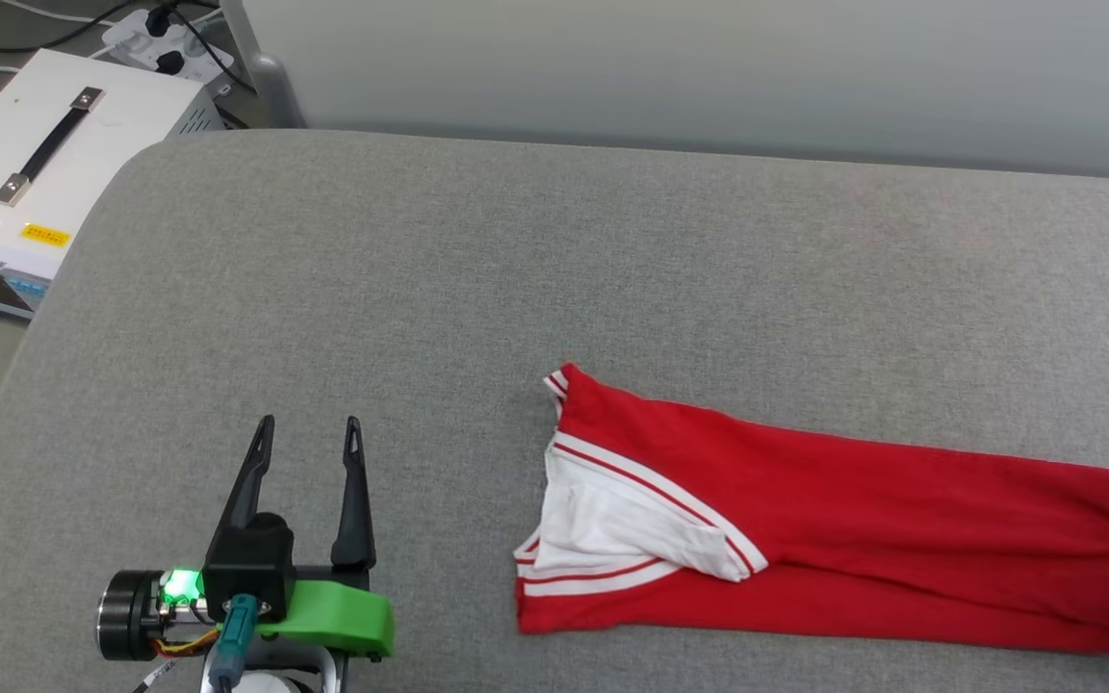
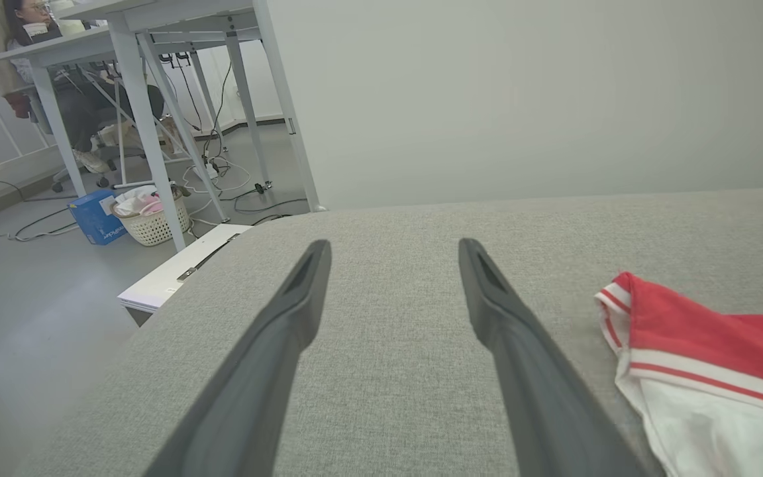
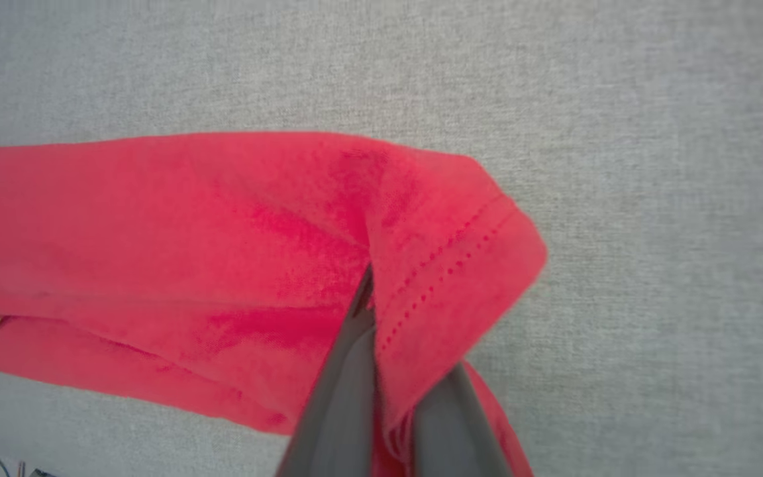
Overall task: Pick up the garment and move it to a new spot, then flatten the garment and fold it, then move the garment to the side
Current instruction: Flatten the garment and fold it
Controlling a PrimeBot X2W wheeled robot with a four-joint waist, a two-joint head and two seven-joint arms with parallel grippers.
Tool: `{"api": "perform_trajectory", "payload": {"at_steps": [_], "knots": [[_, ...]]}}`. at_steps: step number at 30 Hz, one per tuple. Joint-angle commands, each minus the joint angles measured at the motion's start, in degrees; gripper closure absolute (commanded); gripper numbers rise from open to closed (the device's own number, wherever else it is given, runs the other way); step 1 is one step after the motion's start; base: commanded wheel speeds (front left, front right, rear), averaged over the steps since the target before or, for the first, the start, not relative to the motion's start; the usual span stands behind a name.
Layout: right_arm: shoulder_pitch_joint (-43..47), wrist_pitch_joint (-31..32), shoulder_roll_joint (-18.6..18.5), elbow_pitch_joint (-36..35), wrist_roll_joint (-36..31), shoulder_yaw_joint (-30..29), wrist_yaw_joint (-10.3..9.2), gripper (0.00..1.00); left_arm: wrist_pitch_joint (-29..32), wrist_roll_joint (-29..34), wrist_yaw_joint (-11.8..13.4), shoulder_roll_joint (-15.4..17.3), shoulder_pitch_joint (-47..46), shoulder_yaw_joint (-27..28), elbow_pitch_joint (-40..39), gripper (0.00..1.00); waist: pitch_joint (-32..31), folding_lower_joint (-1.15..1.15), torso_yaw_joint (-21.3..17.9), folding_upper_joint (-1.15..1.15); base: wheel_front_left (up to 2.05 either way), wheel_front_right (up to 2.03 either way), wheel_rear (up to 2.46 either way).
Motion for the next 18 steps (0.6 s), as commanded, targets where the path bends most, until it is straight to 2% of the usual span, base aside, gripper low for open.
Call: {"api": "perform_trajectory", "payload": {"at_steps": [1, 5, 9, 14, 18], "knots": [[0.8, -0.5, -1.2, 0.3, -0.5, -0.6, -0.04, 1.00, -0.3, 0.9, -0.6, -0.6, 1.0, 0.4, 0.1, 0.00, -0.6, 0.00, -0.3, 0.00, 0.00, 0.00, 0.00], [1.6, 0.5, -3.3, -2.4, -0.5, -0.2, -0.04, 1.00, -0.3, 1.7, -1.5, -1.4, 1.7, 1.4, 0.5, 0.00, -1.3, 0.00, -0.8, 0.00, 0.00, 0.00, 0.00], [2.0, 2.2, -3.3, -9.1, 1.7, 0.2, -0.04, 1.00, -0.3, 2.4, -2.1, -2.1, 2.3, 2.3, 0.7, 0.00, -1.8, 0.00, -1.5, 0.00, 0.00, 0.00, 0.00], [1.7, 6.3, -1.6, -18.8, 4.1, 1.5, -0.04, 1.00, -0.3, 3.3, -3.0, -3.0, 2.3, 2.8, 1.0, 0.00, -1.6, 0.00, -1.8, 0.00, 0.00, 0.00, 0.00], [-0.1, 9.7, 0.7, -23.5, 3.8, 3.3, -0.04, 1.00, -0.3, 4.0, -3.8, -3.8, 1.4, 2.6, 1.4, 0.00, -1.0, 0.00, -1.1, 0.00, 0.00, 0.00, 0.00]]}}
